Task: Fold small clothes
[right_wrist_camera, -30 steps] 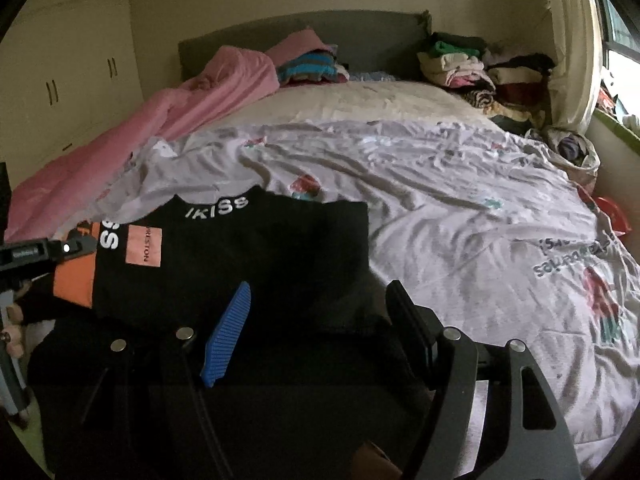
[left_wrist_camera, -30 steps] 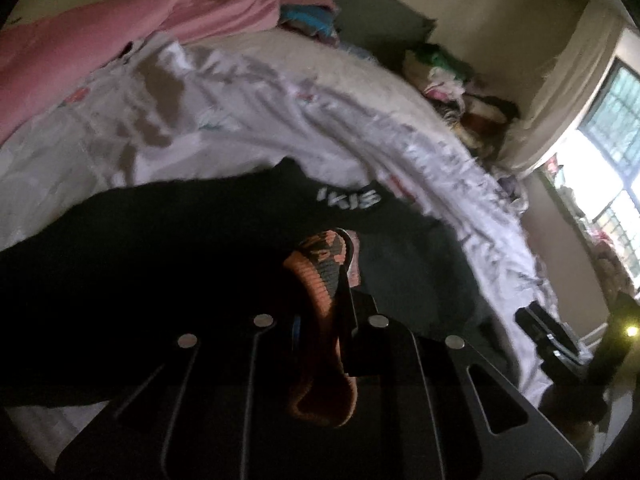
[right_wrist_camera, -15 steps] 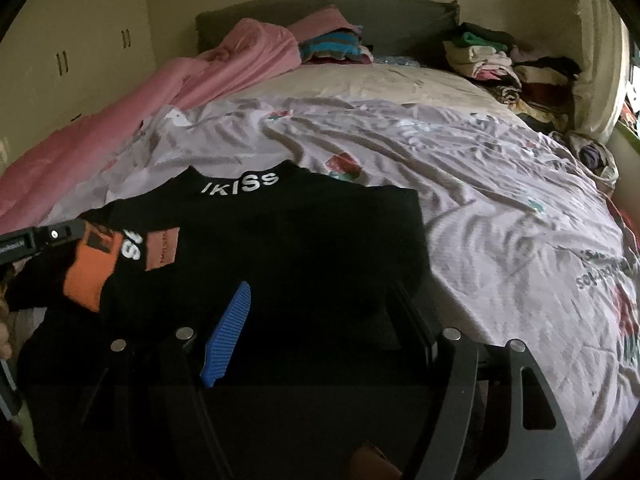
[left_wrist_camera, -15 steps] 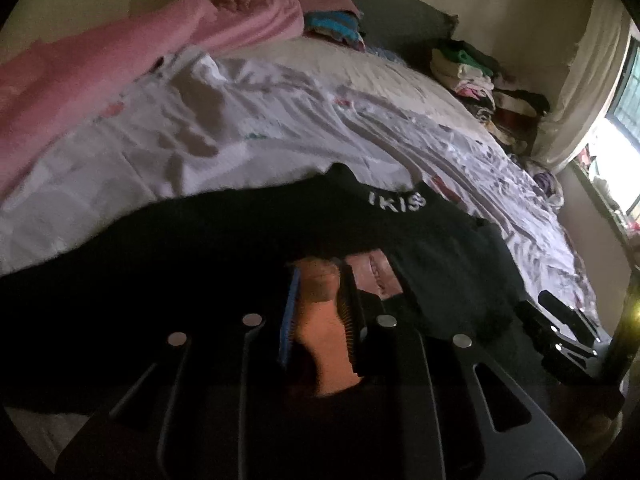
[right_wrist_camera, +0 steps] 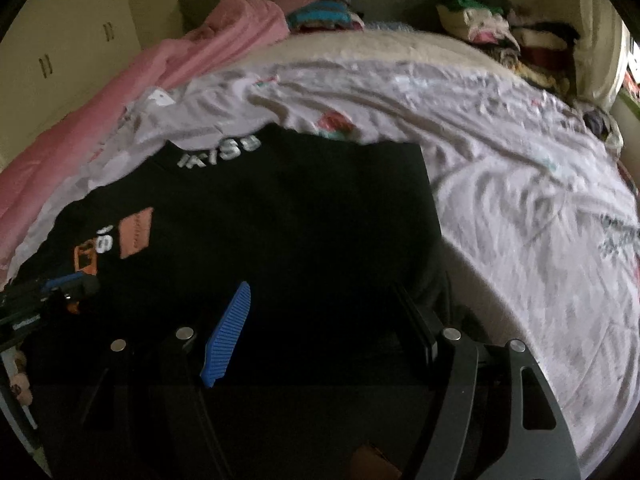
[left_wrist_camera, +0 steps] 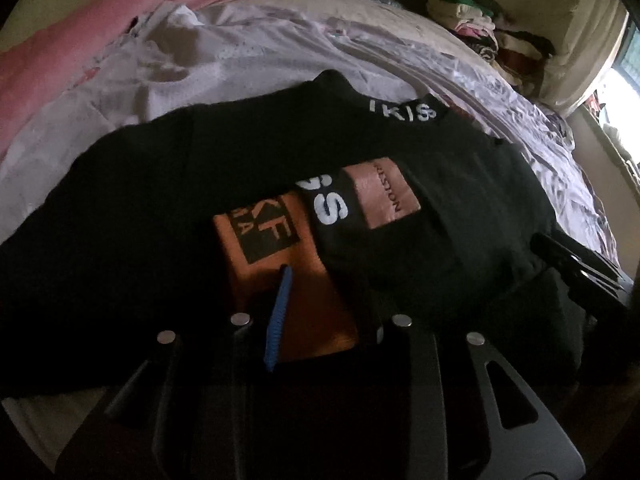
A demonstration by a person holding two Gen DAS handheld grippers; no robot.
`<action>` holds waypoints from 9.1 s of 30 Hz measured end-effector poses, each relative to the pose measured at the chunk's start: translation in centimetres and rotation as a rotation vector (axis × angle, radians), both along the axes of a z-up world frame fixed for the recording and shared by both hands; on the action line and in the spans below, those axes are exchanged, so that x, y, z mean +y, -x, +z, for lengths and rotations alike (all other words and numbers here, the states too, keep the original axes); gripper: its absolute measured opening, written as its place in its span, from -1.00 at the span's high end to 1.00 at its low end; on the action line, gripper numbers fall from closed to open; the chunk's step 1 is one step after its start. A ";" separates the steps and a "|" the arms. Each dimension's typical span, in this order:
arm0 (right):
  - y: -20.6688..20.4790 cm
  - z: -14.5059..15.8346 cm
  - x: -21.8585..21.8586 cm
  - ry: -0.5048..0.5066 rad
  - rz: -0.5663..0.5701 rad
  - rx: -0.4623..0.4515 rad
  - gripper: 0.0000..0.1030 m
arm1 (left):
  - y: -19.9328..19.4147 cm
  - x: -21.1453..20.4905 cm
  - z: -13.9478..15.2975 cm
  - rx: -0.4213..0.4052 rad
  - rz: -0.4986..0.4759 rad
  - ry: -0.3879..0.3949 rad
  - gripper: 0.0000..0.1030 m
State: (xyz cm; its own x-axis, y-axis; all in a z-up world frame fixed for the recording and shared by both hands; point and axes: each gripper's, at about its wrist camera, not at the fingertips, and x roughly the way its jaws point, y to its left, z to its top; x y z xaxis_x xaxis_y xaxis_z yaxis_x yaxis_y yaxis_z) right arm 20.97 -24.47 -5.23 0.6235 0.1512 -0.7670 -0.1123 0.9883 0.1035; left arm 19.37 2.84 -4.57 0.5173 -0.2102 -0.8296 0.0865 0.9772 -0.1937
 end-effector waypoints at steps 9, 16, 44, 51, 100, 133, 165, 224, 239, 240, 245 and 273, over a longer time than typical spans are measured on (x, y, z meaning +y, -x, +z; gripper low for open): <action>0.2 -0.8 -0.6 -0.015 -0.023 0.019 -0.42 | 0.7 0.5 0.1 -0.012 0.003 0.030 0.49; 2.2 0.8 -0.9 -0.018 -0.034 -0.053 -0.57 | 1.7 0.5 0.9 -0.053 0.022 0.008 0.12; 7.4 7.3 1.7 -0.055 0.040 -0.201 -0.90 | 7.2 3.9 6.4 -0.171 0.167 -0.030 -0.81; 8.4 8.7 3.4 -0.052 0.079 -0.230 -0.91 | 9.1 5.8 7.3 -0.187 0.216 -0.032 -0.81; 12.0 9.2 26.7 0.032 0.564 -0.263 -0.91 | 16.4 24.0 3.7 -0.111 0.648 -0.016 -0.81; 9.5 7.5 20.7 -0.067 0.417 -0.198 -0.91 | 17.1 29.0 4.4 -0.256 0.792 0.123 0.84; 9.8 10.3 3.0 -0.240 0.106 -0.275 -0.91 | 9.6 10.6 18.7 -0.416 0.374 0.099 0.88; 7.5 5.6 -8.7 -0.199 -0.206 -0.182 -0.91 | 3.1 -8.3 4.0 -0.104 -0.195 0.236 -0.10; 4.0 -0.3 2.3 -0.192 0.038 0.043 -0.11 | 2.5 3.5 6.0 -0.199 0.161 0.068 -0.44; 3.9 -0.6 2.5 -0.197 0.030 0.045 0.18 | 2.6 4.5 6.1 -0.201 0.185 0.065 -0.44; 4.3 0.6 2.3 -0.250 0.062 -0.010 0.73 | 2.9 8.3 6.4 -0.216 0.256 0.101 -0.44; 1.7 6.1 1.6 0.054 0.115 -0.261 0.74 | -0.4 3.0 4.1 -0.174 0.171 0.011 -0.44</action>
State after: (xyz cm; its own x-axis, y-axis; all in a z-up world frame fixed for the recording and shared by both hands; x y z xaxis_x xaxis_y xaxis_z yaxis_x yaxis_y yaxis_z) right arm 19.25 -22.82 0.90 0.7817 0.1961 -0.5921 -0.2403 0.9707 0.0042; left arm 19.78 5.87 -0.47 0.6812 -0.1159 -0.7229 -0.0466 0.9785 -0.2008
